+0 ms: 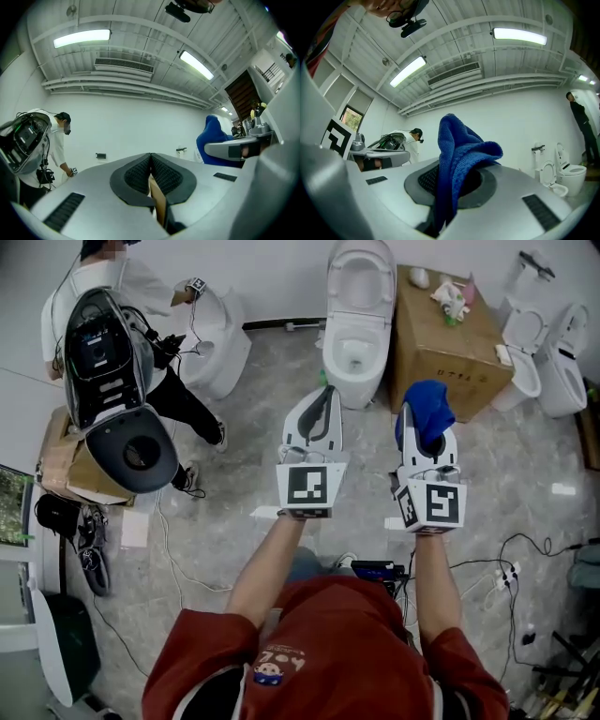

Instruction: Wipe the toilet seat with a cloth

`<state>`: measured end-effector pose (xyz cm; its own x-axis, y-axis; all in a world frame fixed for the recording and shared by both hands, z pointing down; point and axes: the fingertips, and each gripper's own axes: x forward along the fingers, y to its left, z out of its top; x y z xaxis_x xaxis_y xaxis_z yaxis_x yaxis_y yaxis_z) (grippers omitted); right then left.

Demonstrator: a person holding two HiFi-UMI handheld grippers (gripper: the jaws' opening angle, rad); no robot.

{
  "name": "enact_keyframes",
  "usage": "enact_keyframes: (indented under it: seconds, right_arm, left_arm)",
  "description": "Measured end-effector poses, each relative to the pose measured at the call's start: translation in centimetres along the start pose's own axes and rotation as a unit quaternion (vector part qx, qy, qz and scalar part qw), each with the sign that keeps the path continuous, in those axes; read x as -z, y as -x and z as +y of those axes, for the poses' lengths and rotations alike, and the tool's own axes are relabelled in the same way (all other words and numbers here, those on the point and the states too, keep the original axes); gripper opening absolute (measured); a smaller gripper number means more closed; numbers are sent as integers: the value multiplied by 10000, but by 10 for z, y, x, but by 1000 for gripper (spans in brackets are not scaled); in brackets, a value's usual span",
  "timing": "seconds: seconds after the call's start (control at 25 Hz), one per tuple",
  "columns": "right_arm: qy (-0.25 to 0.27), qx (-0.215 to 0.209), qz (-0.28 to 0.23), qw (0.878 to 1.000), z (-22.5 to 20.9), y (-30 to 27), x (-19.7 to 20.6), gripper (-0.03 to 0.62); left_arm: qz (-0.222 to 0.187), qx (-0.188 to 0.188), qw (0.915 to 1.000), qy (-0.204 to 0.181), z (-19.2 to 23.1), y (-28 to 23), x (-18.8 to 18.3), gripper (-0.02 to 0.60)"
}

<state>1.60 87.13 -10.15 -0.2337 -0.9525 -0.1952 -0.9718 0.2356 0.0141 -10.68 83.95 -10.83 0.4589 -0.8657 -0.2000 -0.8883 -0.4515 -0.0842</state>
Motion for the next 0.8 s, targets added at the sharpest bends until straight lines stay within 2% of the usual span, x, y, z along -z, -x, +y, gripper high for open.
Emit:
enact_keyframes:
  seconds: [0.2,0.36,0.52,0.8]
  right_arm:
    - [-109,30,102,9999,-17,-8,10,54]
    - [-39,23,139,9999,-25,-27,17,54]
    - [45,16,136,9999,-33,-52,26,54]
    - [76,47,235,9997,-34,-134,46,54]
  left_arm:
    - [81,22,10000,-13,-6,-15,9,15]
    - [68,41,10000,60,1,-35,17,15]
    - [-45,73,10000,-49,12,-61,24,15]
    - [-79,189,9998,-82,60,-124,44,15]
